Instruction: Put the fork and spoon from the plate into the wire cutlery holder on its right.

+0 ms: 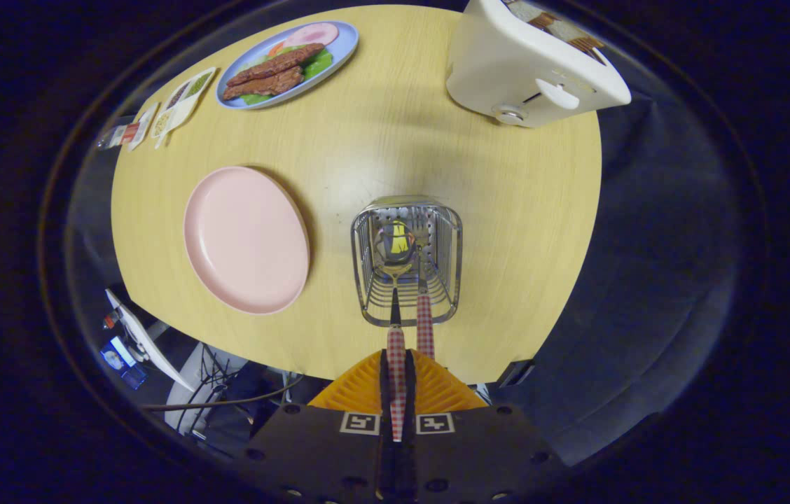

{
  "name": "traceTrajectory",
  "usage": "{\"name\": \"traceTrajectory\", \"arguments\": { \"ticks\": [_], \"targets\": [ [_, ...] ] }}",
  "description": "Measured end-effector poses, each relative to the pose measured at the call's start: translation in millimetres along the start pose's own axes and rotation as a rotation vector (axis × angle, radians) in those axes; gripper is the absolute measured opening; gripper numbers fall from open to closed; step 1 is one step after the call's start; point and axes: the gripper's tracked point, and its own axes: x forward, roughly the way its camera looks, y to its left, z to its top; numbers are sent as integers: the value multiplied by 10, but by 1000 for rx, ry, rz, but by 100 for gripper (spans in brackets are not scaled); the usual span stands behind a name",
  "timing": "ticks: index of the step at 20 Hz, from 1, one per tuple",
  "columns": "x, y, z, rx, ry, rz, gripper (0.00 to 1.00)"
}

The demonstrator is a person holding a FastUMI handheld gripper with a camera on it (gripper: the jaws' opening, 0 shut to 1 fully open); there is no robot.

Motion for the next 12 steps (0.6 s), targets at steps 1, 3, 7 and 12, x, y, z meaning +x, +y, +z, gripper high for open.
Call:
{"name": "traceTrajectory", "arguments": {
  "ticks": [1, 3, 7, 12],
  "targets": [
    [11, 21, 35, -7, -8, 5, 4],
    [10, 42, 113, -29, -29, 4, 9],
    [-65, 85, 212, -58, -122, 7, 41],
    [-338, 155, 514, -93, -417, 3, 76]
  ]
}}
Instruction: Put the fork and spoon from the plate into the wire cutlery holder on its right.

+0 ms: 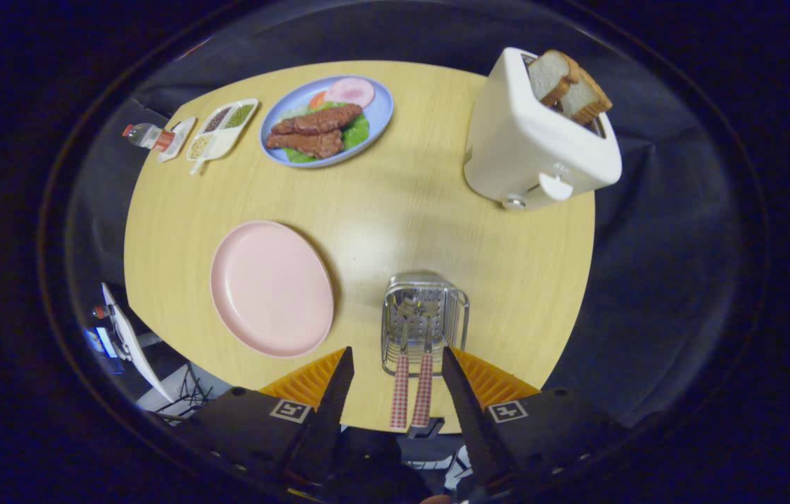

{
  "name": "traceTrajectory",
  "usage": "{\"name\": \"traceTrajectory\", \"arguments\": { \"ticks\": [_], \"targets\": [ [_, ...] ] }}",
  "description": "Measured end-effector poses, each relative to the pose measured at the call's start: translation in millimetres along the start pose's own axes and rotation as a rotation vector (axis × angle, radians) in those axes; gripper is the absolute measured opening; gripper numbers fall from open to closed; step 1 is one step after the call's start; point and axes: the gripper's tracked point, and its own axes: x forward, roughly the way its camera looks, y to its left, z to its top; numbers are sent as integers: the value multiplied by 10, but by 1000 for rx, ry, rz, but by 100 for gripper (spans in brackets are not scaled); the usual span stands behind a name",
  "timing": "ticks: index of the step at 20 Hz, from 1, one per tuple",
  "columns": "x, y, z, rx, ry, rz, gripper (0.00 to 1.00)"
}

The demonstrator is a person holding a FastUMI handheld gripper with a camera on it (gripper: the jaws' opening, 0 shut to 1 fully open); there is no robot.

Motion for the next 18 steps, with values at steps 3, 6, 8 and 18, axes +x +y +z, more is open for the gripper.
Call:
{"name": "traceTrajectory", "arguments": {
  "ticks": [3, 6, 8, 18],
  "targets": [
    [-141, 129, 191, -2, -205, 26, 87],
    [-314, 290, 301, 43, -426, 85, 98],
    [-475, 377, 308, 52, -566, 116, 97],
    [-1505, 457, -166, 125, -1115, 62, 97]
  ]
}}
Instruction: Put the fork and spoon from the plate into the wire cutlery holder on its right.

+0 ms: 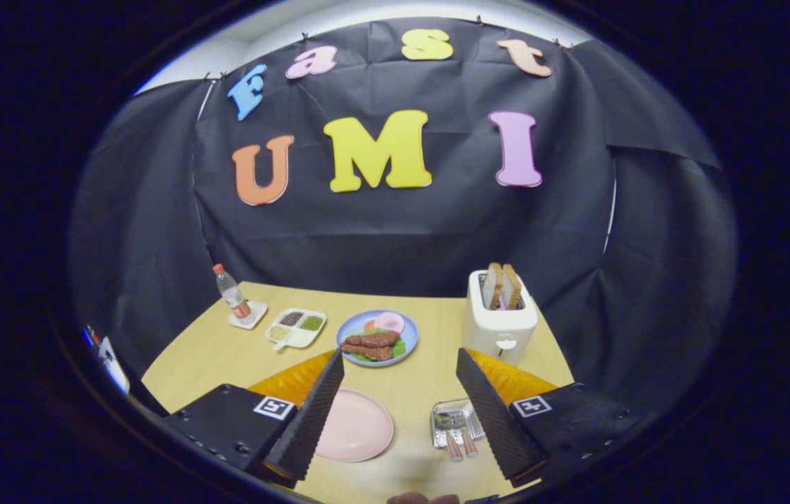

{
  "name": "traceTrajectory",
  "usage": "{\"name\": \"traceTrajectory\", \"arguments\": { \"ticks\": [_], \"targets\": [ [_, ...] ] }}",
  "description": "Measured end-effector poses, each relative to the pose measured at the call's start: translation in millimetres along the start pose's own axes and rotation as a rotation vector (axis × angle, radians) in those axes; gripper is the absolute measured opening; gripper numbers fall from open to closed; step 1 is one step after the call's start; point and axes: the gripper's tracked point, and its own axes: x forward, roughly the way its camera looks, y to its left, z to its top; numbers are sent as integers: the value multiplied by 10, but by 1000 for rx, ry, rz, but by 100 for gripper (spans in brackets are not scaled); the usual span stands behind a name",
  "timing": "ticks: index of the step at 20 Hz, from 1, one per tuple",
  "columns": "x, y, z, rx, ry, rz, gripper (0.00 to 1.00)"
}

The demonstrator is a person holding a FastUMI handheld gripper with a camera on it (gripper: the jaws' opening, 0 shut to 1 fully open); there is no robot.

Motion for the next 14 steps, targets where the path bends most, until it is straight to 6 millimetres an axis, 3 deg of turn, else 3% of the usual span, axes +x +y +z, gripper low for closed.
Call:
{"name": "traceTrajectory", "arguments": {
  "ticks": [7, 14],
  "targets": [
    [-723, -30, 197, -6, -232, -33, 97],
    [-988, 3, 45, 12, -313, -71, 97]
  ]
}}
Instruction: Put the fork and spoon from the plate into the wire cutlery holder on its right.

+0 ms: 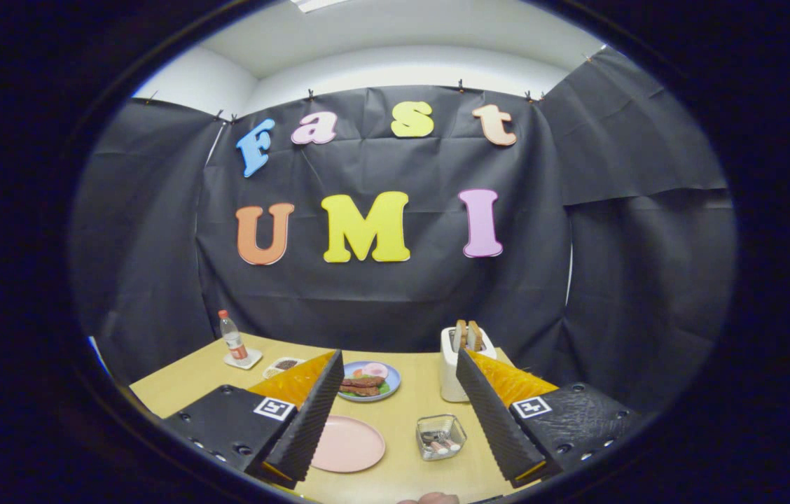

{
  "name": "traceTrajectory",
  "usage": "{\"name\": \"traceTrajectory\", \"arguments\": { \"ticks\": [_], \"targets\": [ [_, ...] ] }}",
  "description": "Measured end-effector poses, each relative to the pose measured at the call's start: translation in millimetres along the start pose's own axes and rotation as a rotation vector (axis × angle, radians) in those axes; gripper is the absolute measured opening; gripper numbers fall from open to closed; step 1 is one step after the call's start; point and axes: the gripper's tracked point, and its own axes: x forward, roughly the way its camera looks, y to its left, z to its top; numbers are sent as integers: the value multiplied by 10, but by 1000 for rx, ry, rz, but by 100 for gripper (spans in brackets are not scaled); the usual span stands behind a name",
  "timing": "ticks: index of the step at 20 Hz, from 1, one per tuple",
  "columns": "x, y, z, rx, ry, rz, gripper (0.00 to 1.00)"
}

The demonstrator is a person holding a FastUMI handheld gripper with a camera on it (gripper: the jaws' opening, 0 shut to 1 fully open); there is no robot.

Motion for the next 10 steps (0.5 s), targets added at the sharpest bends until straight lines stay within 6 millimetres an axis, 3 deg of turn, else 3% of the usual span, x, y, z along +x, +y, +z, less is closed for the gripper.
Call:
{"name": "traceTrajectory", "arguments": {
  "ticks": [4, 10],
  "targets": [
    [-84, 63, 35, -1, -17, 11, 97],
    [3, 202, 68, -8, -32, 46, 97]
  ]
}}
